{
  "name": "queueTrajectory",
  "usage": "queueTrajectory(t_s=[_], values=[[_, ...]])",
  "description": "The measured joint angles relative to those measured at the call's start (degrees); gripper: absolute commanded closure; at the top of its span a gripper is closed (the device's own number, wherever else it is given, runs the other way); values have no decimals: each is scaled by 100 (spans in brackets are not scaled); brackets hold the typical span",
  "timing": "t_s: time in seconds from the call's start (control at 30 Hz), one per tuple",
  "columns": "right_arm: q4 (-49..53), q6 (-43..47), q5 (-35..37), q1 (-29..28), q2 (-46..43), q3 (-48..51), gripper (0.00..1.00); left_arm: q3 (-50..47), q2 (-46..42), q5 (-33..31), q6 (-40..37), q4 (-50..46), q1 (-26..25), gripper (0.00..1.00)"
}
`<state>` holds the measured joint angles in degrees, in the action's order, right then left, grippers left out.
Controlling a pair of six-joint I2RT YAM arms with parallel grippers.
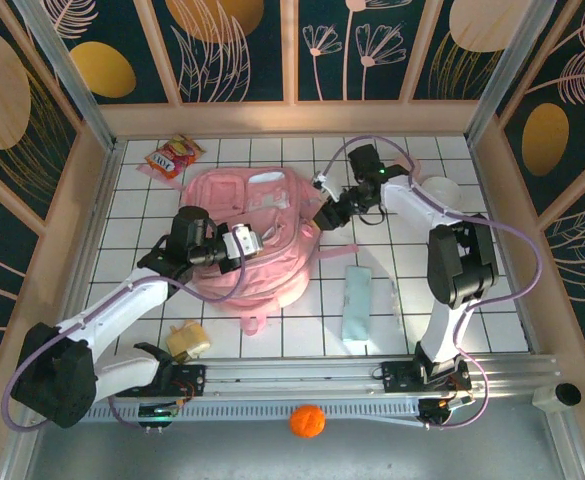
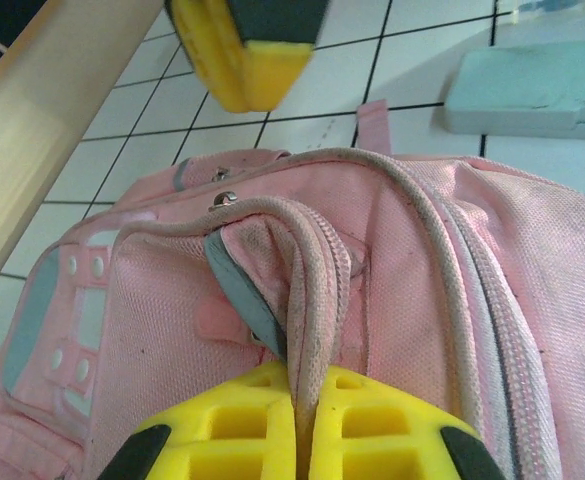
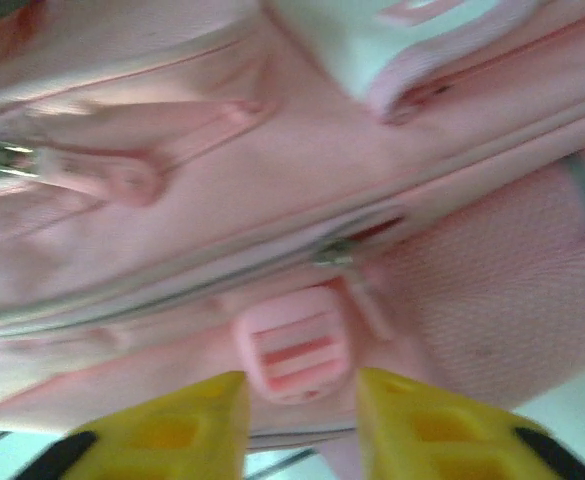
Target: Pack the student bag
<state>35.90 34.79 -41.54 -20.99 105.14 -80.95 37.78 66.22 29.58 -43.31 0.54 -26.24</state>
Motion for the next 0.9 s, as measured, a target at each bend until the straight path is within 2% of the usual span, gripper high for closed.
queueTrajectory(t_s=[0.13,0.43,0.6,0.9], values=[[-177,282,-55,151,133,-39,56,-13,-57,129,-70,-76,0,100],[-275,892,-365,-85,518,-42,54,-13,-57,177,-81,-76,0,100],[-321,953,-498,-83,745,-44,57,-13,-57,212,-81,-76,0,100],[-304,1102,-852,-101,933,-234,71,-13,-57,299,-81,-79,2,100]])
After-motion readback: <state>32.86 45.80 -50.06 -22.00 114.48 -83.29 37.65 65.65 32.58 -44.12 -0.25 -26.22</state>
